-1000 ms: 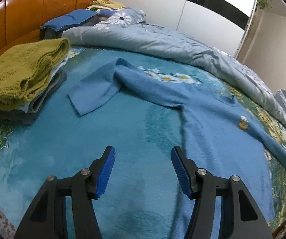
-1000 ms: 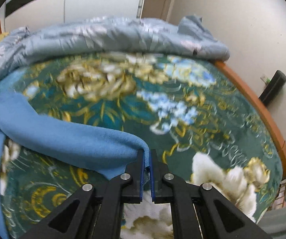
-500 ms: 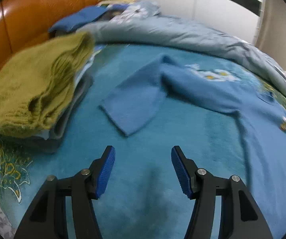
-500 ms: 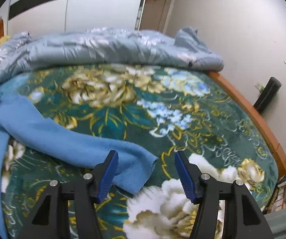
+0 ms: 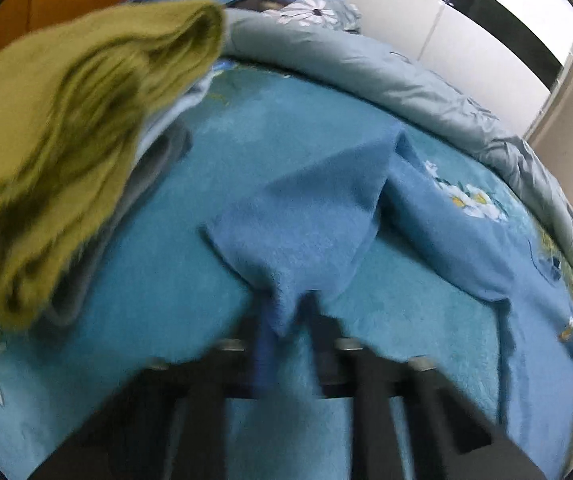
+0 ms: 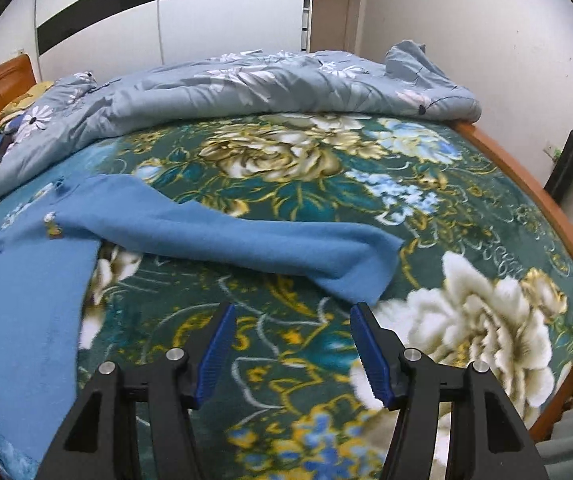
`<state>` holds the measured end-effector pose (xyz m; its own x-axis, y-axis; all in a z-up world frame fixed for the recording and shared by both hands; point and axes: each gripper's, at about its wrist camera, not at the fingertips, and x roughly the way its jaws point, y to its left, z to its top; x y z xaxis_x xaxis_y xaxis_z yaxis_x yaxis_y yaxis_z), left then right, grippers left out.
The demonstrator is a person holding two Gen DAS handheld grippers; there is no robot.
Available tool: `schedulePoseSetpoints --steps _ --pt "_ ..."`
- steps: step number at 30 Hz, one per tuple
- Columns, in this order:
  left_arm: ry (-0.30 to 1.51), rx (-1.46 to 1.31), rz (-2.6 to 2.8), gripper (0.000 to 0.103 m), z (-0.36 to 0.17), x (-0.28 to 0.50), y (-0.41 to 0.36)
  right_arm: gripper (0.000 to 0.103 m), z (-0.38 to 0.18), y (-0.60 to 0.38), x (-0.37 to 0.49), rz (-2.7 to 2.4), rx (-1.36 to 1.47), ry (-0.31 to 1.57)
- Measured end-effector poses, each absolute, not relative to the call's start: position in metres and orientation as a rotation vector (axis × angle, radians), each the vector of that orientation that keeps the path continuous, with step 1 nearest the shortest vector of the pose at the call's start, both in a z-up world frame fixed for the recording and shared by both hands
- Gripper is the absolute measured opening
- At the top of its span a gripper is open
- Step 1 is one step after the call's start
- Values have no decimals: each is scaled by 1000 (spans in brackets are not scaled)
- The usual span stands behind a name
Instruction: Fold clothes
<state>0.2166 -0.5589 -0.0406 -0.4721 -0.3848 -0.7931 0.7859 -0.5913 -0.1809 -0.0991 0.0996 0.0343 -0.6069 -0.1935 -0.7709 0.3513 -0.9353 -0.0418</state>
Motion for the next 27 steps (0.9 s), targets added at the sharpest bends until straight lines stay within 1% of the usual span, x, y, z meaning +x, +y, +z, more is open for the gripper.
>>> schedulePoseSetpoints --steps 7,9,13,15,17,18,21,25,27 --pt "350 820 -1946 6 17 213 -571 63 34 90 -94 -2529 1198 279" --pt "337 829 -1911 6 21 212 -578 63 32 89 -93 -2525 1202 275" --pt "436 885 -1943 7 16 211 -581 63 24 84 -86 -2479 1222 228" --pt "475 912 -1967 15 10 209 -576 63 23 79 -77 -2440 1211 207" --pt "521 934 -1997 42 2 211 -565 63 21 71 -64 -2378 1201 195" --pt "555 942 -2024 43 0 214 -553 63 20 66 -56 -2339 1197 190" --pt "672 959 -2127 43 -7 225 -514 63 15 51 -32 -2220 1183 176" --pt "882 1039 -2398 43 -18 240 -440 63 -1 34 3 -2082 1195 158" --pt "920 1109 -2462 43 -26 240 -414 63 -9 28 16 -2036 1205 163"
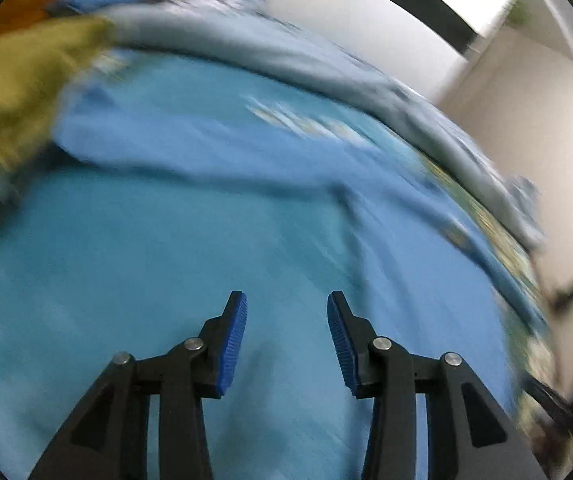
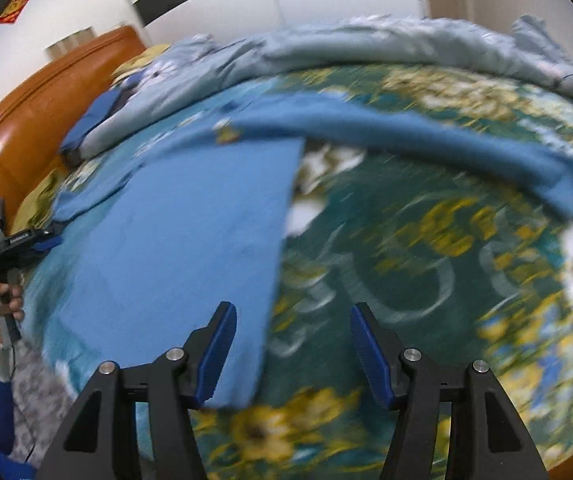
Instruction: Fold clothes
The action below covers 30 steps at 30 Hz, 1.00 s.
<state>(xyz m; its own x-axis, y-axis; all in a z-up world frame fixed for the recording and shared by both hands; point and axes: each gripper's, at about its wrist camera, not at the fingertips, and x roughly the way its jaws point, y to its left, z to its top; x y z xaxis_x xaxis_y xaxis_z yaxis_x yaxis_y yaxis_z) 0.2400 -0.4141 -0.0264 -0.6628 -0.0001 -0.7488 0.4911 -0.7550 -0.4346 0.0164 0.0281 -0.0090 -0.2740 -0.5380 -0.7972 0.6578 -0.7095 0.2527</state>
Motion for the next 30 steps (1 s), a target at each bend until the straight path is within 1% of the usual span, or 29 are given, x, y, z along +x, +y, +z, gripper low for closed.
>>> schedulePoseSetpoints --steps 2,5,9,10,11,12,13,14,15,17,20,23,27,30 --pt "945 1189 -2504 43 -36 239 -387 63 -17 23 28 -2002 1215 174" --pt "933 1267 -2516 43 -46 236 -365 63 -26 22 33 -1987 1238 141" --pt "950 1287 -2511 43 -51 243 -351 62 -30 26 34 -1997 1248 71" --pt "956 1288 -2511 43 -51 244 -350 56 -30 27 33 -1998 1252 46" --pt "962 1289 -2513 40 -52 246 -347 51 -30 28 32 -1995 1259 21" --pt "967 1290 -2517 34 -52 248 -345 35 -31 28 31 -1989 1266 3" --pt "979 1290 -2512 16 -53 250 -344 16 -32 28 30 -1982 1275 -12" --pt "993 1289 -2507 7 -55 252 -344 9 -33 29 30 -1977 1286 -19" --pt "1007 1288 -2501 7 -56 254 -343 5 -32 30 31 -1974 1287 -31" --pt "1034 1262 -2491 4 -53 258 -342 4 -31 32 32 -1968 1291 -56" --pt "989 1205 -2532 4 -33 267 -333 4 -18 41 37 -1974 1254 -98" --pt "919 1189 -2576 4 -15 279 -320 4 -4 50 51 -1980 1214 -76" --pt "857 1254 -2562 4 -24 292 -307 4 0 59 70 -1987 1200 -18" --pt "849 1293 -2503 4 -45 293 -309 4 -22 65 67 -1969 1269 -51"
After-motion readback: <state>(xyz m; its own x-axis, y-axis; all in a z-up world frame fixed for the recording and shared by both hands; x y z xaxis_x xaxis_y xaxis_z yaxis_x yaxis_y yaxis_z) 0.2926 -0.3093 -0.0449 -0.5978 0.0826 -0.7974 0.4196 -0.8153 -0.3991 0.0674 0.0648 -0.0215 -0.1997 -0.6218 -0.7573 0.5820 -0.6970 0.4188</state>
